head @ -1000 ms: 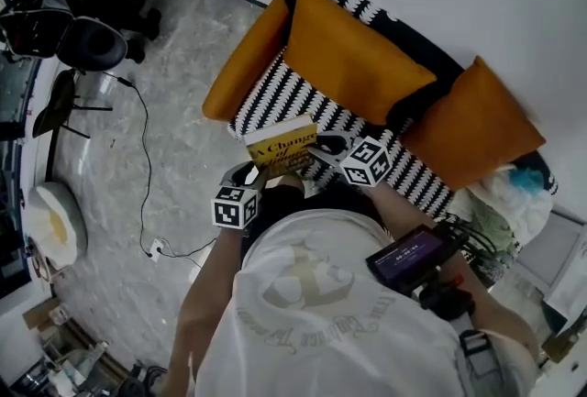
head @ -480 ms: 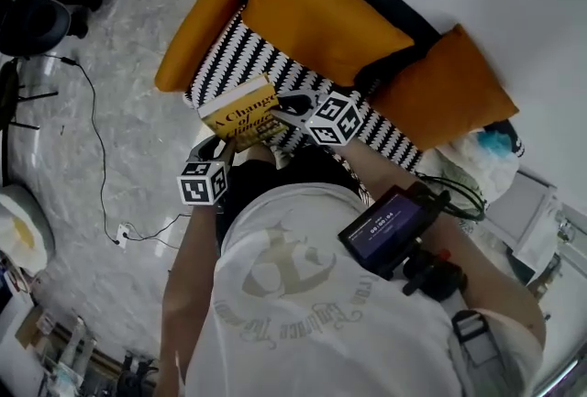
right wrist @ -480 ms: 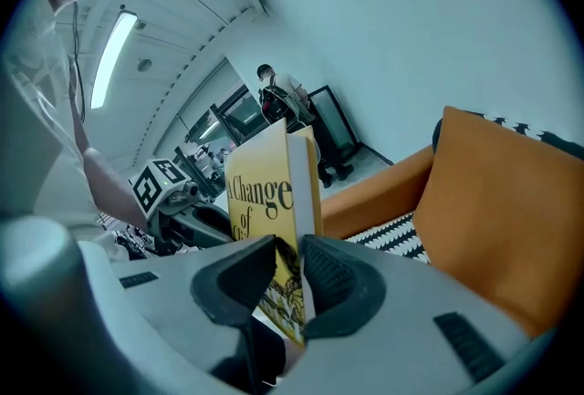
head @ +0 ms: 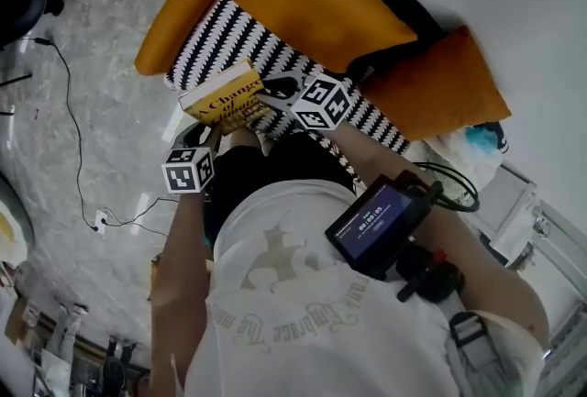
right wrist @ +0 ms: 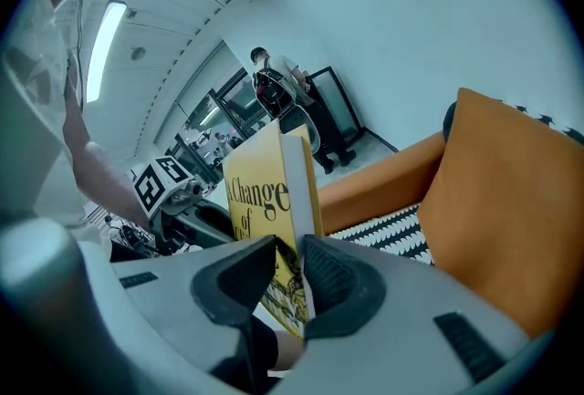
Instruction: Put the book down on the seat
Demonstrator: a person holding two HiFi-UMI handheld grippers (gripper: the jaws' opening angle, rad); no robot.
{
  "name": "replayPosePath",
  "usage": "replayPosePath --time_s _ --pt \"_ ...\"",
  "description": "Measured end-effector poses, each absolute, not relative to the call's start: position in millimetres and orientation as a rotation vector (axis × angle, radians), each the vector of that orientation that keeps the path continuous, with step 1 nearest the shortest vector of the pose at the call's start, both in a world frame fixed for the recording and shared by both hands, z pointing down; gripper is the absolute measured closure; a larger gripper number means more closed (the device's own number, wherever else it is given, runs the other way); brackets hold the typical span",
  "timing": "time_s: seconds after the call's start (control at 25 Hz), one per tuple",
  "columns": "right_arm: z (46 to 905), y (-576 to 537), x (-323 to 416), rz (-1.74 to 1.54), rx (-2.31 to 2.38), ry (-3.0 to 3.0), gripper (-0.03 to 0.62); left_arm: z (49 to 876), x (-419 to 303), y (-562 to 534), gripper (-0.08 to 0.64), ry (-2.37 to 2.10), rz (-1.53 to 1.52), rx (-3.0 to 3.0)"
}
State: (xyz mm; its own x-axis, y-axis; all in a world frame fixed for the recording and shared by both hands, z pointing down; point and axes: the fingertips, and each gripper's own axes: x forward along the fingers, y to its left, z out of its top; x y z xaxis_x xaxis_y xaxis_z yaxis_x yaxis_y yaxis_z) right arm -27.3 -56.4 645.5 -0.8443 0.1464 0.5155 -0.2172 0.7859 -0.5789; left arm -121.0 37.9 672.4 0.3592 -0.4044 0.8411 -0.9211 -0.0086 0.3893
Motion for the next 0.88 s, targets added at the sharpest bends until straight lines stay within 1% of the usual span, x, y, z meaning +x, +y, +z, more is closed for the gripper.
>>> replayPosePath --time_s 0.28,0.6,0.88 --pt "661 -62 -23 0.89 0.062 -2.389 0.485 693 -109 38 0.407 -1.194 0.58 1.567" --pt "695 -68 -33 0.963 0.084 -2.328 0.494 731 -113 38 0.409 -1.14 0.544 1.524" --pt "704 -73 -20 0.978 0.112 -2.297 0.494 742 -99 34 0.408 -1.114 0.527 1.517"
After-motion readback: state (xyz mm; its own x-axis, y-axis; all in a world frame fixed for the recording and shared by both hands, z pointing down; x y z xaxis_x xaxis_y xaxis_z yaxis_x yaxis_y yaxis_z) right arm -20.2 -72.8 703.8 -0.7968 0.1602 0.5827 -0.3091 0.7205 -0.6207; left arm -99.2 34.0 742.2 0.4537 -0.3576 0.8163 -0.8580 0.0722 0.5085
